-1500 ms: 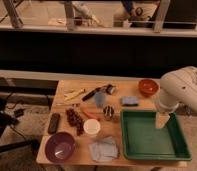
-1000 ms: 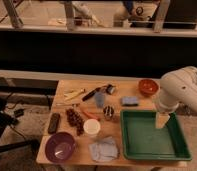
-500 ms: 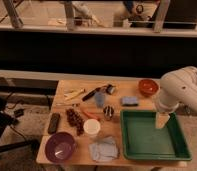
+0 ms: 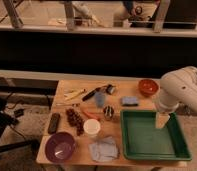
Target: Wipe purple bowl with towel
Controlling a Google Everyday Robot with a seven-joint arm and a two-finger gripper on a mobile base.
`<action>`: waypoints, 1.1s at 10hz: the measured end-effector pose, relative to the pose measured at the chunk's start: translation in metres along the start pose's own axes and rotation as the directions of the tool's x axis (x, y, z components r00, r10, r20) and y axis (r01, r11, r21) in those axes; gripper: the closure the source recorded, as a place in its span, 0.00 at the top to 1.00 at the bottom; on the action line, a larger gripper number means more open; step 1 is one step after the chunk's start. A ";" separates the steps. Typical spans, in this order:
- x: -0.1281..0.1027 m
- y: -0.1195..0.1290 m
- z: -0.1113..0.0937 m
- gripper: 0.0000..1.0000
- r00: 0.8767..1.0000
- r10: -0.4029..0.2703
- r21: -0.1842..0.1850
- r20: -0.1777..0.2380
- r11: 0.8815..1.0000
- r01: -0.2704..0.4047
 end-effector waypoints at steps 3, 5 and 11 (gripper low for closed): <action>0.000 0.000 0.000 0.80 1.000 -0.001 -0.001 0.000 1.000 0.001; -0.015 0.014 0.008 0.80 0.999 -0.044 -0.018 0.003 0.999 0.044; -0.112 0.100 0.034 0.80 0.975 -0.206 -0.078 0.088 0.974 0.212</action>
